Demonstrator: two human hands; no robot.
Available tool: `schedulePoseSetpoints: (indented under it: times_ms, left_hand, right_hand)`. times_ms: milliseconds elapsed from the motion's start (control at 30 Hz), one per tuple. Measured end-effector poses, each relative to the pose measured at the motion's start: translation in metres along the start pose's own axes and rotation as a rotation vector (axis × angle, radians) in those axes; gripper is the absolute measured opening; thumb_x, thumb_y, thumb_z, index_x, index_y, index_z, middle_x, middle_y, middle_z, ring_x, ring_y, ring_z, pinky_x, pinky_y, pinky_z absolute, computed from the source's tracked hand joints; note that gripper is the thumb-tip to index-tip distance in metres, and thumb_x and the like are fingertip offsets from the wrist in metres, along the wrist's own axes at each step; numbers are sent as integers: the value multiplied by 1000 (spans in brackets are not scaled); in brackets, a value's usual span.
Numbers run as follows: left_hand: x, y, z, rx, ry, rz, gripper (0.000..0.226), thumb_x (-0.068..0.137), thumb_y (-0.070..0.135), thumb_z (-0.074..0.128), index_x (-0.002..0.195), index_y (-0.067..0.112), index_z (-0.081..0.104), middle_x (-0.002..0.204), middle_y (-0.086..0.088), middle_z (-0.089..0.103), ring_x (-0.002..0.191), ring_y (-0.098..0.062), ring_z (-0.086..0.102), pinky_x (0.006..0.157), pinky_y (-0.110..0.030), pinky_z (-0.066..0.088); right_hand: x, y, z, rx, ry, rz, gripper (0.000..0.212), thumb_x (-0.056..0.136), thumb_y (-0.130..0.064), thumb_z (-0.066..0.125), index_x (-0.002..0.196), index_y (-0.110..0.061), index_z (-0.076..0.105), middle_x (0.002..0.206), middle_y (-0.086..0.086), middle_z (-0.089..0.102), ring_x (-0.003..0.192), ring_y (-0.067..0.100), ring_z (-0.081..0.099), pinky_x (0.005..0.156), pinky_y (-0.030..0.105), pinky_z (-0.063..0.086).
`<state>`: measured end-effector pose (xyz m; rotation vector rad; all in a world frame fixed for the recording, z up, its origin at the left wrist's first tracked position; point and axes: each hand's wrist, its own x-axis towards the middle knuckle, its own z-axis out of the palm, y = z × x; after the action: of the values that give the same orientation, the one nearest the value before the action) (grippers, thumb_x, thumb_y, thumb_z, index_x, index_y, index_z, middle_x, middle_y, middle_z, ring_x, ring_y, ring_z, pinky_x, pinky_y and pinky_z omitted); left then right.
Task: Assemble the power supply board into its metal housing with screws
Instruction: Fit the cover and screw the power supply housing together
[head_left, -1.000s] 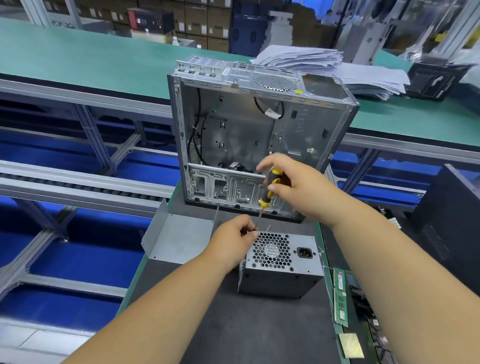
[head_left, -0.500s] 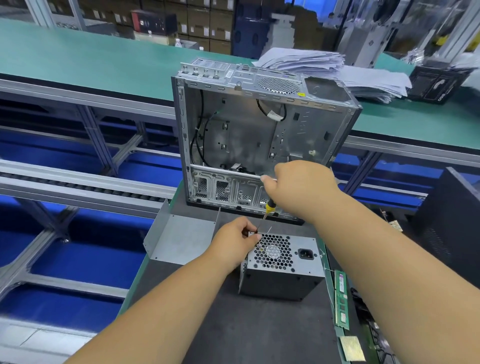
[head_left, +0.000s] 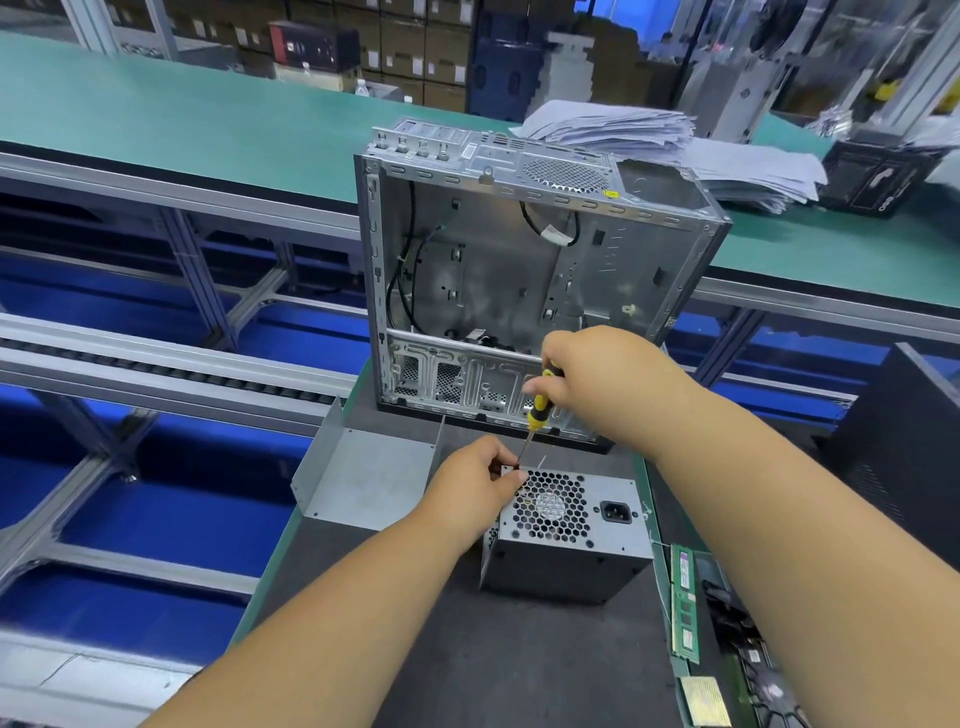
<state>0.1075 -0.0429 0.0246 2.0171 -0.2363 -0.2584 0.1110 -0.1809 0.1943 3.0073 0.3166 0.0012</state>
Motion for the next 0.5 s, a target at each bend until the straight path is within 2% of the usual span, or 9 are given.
schedulePoseSetpoints:
  times_ms: [100,233,300,433,500]
  left_hand:
    - [-1,-1,0,9,1,13,11,90,32,67,89,32,56,76,10,54,64,-4,50,56,-18,38]
    - [0,0,-1,32,-1,11,12,90,34,67,88,35,55,79,9,56,66,-4,51,54,-14,36]
    - [1,2,-2,24,-3,9,14,90,34,67,86,37,54,78,9,55,65,-3,51,50,-9,34]
    - [0,1,-2,36,-6,13,17,90,35,67,84,39,52,77,9,55,64,-4,51,49,-9,33]
    - [0,1,-1,37,-3,13,15,90,35,66,85,38,53,77,9,55,63,-4,51,49,-11,34]
  right_hand:
    - [4,-2,2,-131,25,174,53,97,-56,40,63,-16,44,62,1,46,53,16,40,45,25,26]
    - [-1,-6,9,-195,147,286,54,99,-50,33,60,-15,46,60,1,45,50,18,39,47,22,25]
    - [-2,-4,9,-116,128,253,49,99,-50,31,67,-17,46,65,-1,47,55,17,42,48,24,25]
    - [-6,4,3,295,12,15,7,95,-30,48,93,-24,47,89,-4,52,74,14,51,58,32,36]
    - [-7,4,1,310,50,-97,9,94,-27,58,93,-26,49,91,-7,52,79,15,52,63,33,38]
